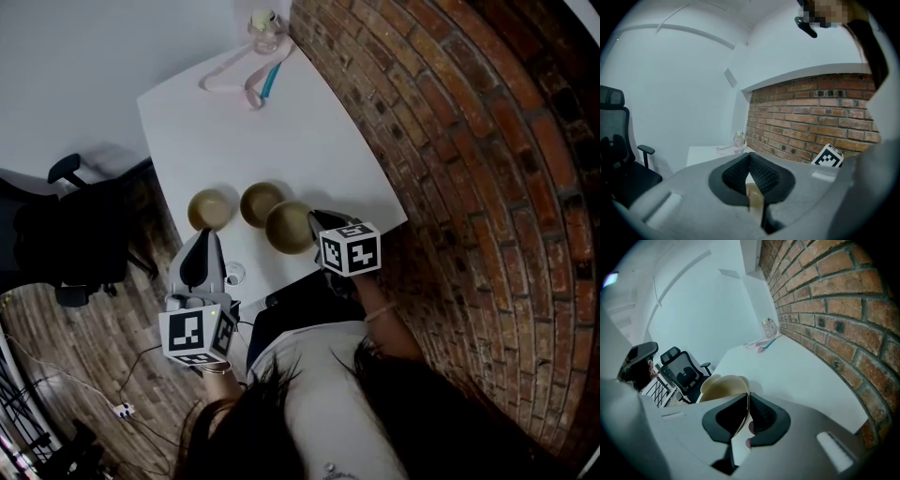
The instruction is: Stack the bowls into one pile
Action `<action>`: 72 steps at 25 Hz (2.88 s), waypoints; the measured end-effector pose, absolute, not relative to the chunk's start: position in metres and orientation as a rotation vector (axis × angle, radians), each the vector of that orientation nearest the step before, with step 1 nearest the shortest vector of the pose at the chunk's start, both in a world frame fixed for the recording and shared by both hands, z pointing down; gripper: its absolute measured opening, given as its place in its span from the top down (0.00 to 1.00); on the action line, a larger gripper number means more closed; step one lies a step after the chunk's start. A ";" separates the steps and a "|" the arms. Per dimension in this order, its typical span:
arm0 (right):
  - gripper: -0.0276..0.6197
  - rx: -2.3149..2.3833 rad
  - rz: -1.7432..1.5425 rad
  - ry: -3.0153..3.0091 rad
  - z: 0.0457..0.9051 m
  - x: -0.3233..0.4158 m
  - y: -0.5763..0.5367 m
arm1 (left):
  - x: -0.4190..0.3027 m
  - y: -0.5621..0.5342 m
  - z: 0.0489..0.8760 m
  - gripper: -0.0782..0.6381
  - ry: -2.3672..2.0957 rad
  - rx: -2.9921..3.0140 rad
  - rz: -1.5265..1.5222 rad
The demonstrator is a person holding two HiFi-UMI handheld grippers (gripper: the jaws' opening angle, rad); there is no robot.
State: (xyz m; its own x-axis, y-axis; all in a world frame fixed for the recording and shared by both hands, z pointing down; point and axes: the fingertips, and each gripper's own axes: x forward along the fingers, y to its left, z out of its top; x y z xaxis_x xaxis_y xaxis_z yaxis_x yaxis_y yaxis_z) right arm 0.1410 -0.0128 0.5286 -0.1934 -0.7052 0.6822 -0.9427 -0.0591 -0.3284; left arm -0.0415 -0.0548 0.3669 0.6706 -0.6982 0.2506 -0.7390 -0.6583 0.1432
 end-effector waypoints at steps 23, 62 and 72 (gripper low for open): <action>0.92 1.659 1.075 -2.014 0.519 0.102 -0.044 | -0.093 -0.054 0.366 0.89 -1.336 2.556 0.209; 0.92 1.394 1.037 -2.138 0.523 0.030 -0.116 | -0.172 -0.061 0.366 0.89 -1.663 2.344 0.192; 0.92 1.356 1.057 -2.152 0.528 0.016 -0.130 | -0.189 -0.059 0.367 0.89 -1.735 2.282 0.203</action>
